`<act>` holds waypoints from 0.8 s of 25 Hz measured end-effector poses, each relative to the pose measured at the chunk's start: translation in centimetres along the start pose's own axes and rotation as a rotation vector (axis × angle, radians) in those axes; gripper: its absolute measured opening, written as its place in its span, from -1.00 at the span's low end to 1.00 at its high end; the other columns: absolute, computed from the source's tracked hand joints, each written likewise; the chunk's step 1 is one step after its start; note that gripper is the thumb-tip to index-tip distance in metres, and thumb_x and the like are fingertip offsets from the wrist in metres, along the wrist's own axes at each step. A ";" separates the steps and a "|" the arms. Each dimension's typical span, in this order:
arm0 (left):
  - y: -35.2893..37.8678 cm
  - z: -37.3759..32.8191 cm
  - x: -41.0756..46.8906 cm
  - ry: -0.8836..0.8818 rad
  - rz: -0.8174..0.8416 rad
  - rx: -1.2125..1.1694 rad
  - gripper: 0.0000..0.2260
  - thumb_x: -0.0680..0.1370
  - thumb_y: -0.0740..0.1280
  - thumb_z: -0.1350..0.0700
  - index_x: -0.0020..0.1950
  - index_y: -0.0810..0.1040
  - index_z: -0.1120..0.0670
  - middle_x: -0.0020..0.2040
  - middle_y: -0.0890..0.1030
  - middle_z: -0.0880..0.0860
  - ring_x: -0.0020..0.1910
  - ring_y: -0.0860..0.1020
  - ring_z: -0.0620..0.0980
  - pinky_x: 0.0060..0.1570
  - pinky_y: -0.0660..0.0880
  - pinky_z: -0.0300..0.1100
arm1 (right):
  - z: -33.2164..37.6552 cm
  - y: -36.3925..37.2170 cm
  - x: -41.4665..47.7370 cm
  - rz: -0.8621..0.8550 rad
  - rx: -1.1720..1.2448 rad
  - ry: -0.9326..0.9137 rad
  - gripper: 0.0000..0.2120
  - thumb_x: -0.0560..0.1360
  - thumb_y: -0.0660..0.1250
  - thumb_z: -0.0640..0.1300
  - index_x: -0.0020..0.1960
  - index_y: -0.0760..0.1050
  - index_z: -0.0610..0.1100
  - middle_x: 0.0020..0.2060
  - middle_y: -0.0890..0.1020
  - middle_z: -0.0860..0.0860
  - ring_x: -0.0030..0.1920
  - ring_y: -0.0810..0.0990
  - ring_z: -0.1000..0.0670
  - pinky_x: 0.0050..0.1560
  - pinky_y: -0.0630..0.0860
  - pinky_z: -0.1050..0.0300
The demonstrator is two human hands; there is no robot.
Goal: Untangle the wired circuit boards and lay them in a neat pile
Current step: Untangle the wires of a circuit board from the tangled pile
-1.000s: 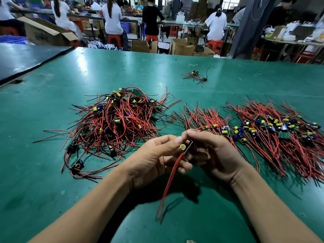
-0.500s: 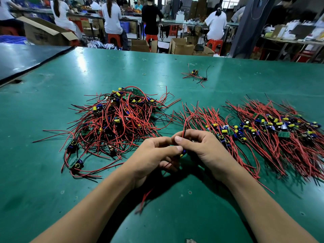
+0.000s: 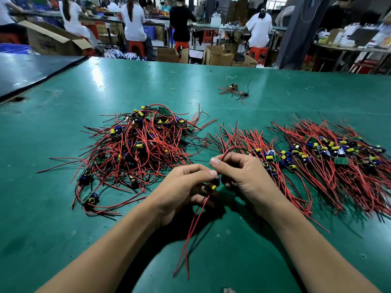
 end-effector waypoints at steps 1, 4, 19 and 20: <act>-0.1 0.0 0.0 -0.003 -0.008 0.009 -0.88 0.39 0.44 0.07 -0.19 0.62 0.11 -0.18 0.61 0.20 -0.26 0.56 0.13 -0.33 0.54 -0.15 | 0.0 0.1 0.0 0.023 0.014 0.010 -0.72 0.33 0.53 0.07 -0.16 0.67 -0.14 -0.38 0.54 -0.06 -0.46 0.38 0.09 -0.46 0.31 0.31; -0.1 0.1 -0.1 -0.001 -0.032 0.037 -0.94 0.45 0.42 0.16 -0.20 0.66 0.12 -0.22 0.64 0.24 -0.34 0.61 0.10 -0.43 0.53 -0.25 | 0.0 0.2 -0.1 0.052 0.084 0.071 -0.70 0.29 0.54 0.11 -0.14 0.68 -0.10 -0.27 0.58 -0.13 -0.28 0.45 -0.07 -0.25 0.37 0.12; 0.5 0.1 0.0 0.042 -0.096 0.149 -0.82 0.52 0.32 0.31 -0.29 0.54 0.18 -0.42 0.54 0.09 -0.50 0.51 0.03 -0.52 0.43 -0.25 | 0.9 -0.2 0.1 -0.079 -0.457 -0.081 -0.75 0.64 0.30 -0.04 -0.04 0.71 -0.13 -0.28 0.66 0.14 -0.35 0.46 0.21 -0.29 0.34 0.32; 0.5 0.1 0.0 0.038 -0.093 0.149 -0.83 0.52 0.32 0.30 -0.28 0.54 0.18 -0.42 0.54 0.09 -0.49 0.51 0.03 -0.51 0.42 -0.24 | 0.9 -0.3 0.2 -0.122 -0.472 -0.119 -0.75 0.64 0.31 -0.06 -0.04 0.71 -0.13 -0.28 0.66 0.16 -0.35 0.46 0.24 -0.30 0.33 0.38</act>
Point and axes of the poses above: each hand's wrist, its own x-axis towards the middle knuckle, its own y-axis out of the palm, z = x × y, the point moved 1 cm from there along x, towards the middle knuckle
